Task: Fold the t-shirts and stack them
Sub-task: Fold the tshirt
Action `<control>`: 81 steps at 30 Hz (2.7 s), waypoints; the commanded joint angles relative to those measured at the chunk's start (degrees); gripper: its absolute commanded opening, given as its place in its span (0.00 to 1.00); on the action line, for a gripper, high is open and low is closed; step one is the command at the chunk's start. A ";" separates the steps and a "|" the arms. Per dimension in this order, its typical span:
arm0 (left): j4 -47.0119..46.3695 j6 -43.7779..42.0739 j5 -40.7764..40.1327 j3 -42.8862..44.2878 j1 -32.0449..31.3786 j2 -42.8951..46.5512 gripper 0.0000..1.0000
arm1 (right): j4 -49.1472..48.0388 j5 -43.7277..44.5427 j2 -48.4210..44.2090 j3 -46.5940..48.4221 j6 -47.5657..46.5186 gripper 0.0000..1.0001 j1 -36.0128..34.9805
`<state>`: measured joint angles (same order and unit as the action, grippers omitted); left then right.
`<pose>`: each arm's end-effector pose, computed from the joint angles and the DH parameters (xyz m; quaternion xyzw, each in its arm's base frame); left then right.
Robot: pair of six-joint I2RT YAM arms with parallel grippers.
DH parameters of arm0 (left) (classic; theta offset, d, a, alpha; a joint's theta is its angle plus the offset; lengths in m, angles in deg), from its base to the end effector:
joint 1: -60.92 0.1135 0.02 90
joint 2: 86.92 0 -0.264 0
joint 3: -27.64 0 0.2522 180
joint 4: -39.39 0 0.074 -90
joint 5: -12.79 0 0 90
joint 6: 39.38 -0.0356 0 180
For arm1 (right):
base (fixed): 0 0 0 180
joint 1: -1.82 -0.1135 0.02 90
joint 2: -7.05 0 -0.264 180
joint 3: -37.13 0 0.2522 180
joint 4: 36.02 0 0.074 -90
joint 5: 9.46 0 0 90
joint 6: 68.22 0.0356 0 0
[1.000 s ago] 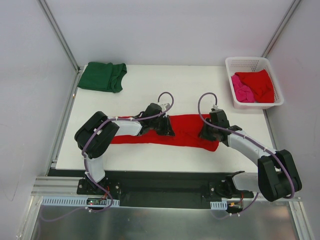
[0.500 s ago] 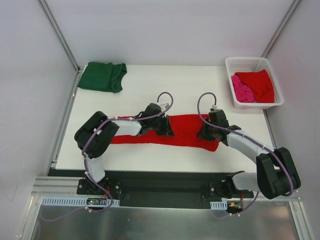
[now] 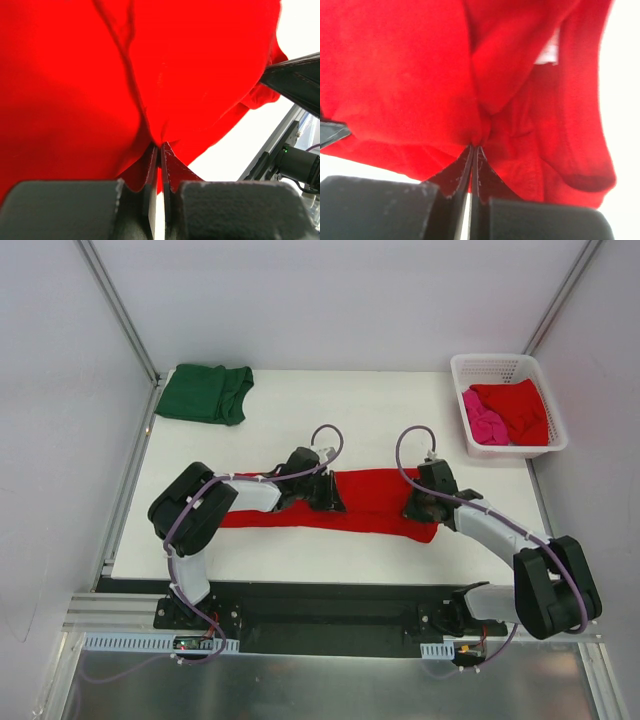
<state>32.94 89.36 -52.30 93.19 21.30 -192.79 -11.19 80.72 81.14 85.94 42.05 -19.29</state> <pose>0.2775 -0.2492 0.1450 0.1081 0.8608 -0.4378 0.2359 0.2295 0.0885 0.1756 -0.0064 0.9400 0.1191 0.3196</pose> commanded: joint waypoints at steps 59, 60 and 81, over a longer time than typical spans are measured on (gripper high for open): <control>22.23 -14.57 -11.10 -4.77 4.02 28.96 0.35 | 3.69 -9.67 -4.57 6.88 -5.15 0.01 -0.25; 22.66 -15.27 -12.24 -4.59 4.19 28.79 0.34 | 3.78 -9.94 -4.56 7.05 -5.16 0.01 -1.47; 22.84 -18.26 -1.99 -1.34 8.50 22.45 0.07 | 1.32 -14.60 9.23 16.28 -7.09 0.01 -8.52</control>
<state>56.38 73.05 -60.78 89.02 28.84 -173.86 -8.87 68.61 91.04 97.99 36.43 -27.59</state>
